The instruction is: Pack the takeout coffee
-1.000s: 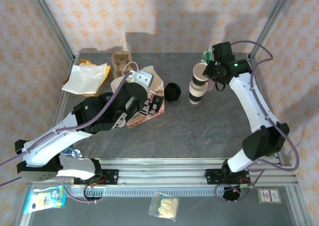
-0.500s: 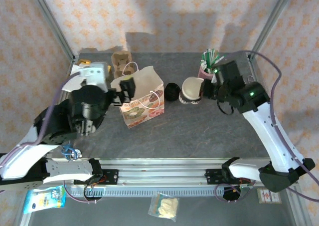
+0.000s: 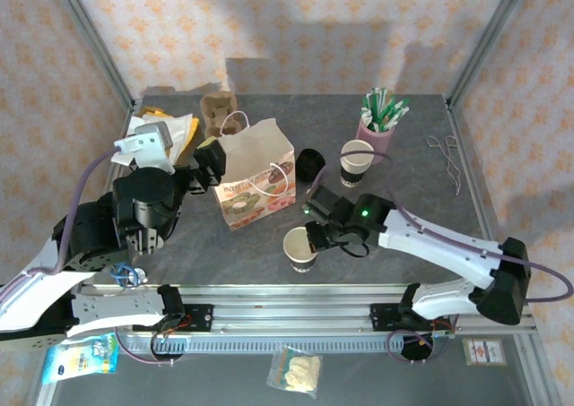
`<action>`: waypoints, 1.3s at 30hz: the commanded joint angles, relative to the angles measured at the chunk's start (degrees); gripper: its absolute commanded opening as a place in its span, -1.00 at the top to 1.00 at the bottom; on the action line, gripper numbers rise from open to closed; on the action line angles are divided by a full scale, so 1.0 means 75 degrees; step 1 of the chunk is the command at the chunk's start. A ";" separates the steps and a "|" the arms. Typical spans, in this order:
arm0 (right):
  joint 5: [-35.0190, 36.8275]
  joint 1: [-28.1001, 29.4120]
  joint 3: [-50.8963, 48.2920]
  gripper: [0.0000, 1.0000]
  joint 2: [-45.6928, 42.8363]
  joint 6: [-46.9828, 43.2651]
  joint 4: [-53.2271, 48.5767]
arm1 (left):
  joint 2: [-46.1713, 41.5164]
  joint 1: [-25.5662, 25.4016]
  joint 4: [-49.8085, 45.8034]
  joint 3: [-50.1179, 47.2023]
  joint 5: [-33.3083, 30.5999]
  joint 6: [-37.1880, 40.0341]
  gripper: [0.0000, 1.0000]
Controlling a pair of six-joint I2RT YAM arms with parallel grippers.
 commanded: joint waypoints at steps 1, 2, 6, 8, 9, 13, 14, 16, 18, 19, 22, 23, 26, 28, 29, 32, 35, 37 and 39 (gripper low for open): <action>0.0400 0.0095 -0.0213 1.00 0.0134 0.0137 0.0703 | -0.0120 -0.0065 0.0184 -0.0074 -0.0353 -0.0101 -0.97; 0.0471 0.0101 -0.0295 1.00 0.0154 0.0139 0.0763 | -0.0148 -0.0064 0.0190 -0.0099 -0.0369 -0.0102 -0.98; 0.0631 0.0102 -0.0597 1.00 0.0212 0.0155 0.1042 | -0.0226 -0.0073 0.0281 -0.0266 -0.0350 -0.0150 -0.98; 0.0686 0.0102 -0.0709 1.00 0.0251 0.0215 0.1135 | -0.0227 -0.0068 0.0318 -0.0320 -0.0353 -0.0147 -0.98; 0.0701 0.0099 -0.0768 1.00 0.0263 0.0249 0.1208 | -0.0227 -0.0066 0.0349 -0.0344 -0.0353 -0.0144 -0.98; 0.0716 0.0102 -0.0959 0.97 0.0302 0.0364 0.1495 | -0.0166 -0.0051 0.0412 -0.0353 -0.0306 -0.0089 -0.98; 0.0725 0.0102 -0.0993 0.96 0.0317 0.0381 0.1534 | -0.0151 -0.0053 0.0425 -0.0351 -0.0298 -0.0078 -0.98; 0.0818 0.0094 -0.1087 0.93 0.0337 0.0443 0.1616 | -0.0117 -0.0053 0.0425 -0.0350 -0.0292 -0.0066 -0.98; 0.0896 0.0083 -0.1137 0.91 0.0380 0.0544 0.1656 | -0.0089 -0.0060 0.0431 -0.0350 -0.0280 -0.0042 -0.98; 0.0922 0.0090 -0.1156 0.89 0.0397 0.0571 0.1670 | -0.0086 -0.0051 0.0441 -0.0338 -0.0280 -0.0041 -0.98; 0.0950 0.0087 -0.1184 0.75 0.0418 0.0619 0.1703 | -0.0090 -0.0039 0.0460 -0.0321 -0.0279 -0.0020 -0.98; 0.0952 0.0078 -0.1162 0.68 0.0440 0.0621 0.1692 | -0.0088 -0.0040 0.0453 -0.0326 -0.0280 -0.0006 -0.98; 0.1064 0.0062 -0.0998 0.46 0.0427 0.0619 0.1495 | -0.0098 -0.0027 0.0454 -0.0316 -0.0280 0.0014 -0.98; 0.1198 0.0015 -0.0761 0.35 0.0394 0.0587 0.1269 | -0.0098 -0.0021 0.0457 -0.0314 -0.0268 0.0017 -0.98; 0.1276 -0.0062 -0.0588 0.31 0.0362 0.0547 0.1127 | -0.0100 -0.0005 0.0472 -0.0315 -0.0237 0.0017 -0.98; 0.1458 -0.0480 -0.0005 0.24 0.0214 0.0365 0.0822 | -0.0003 0.0090 0.0346 -0.0187 -0.0031 -0.0107 -0.98; 0.1296 -0.1415 0.0663 0.20 0.0044 0.0153 0.0722 | 0.0219 0.0570 -0.0002 0.0120 0.0594 -0.0430 -0.98; 0.0970 -0.2180 0.1151 0.18 0.0087 -0.0017 0.0747 | 0.0362 0.1066 -0.0228 0.0296 0.1247 -0.0583 -0.98; 0.0492 -0.2922 0.1711 0.17 0.0364 -0.0200 0.0854 | 0.0556 0.1544 -0.0444 0.0461 0.1869 -0.0667 -0.98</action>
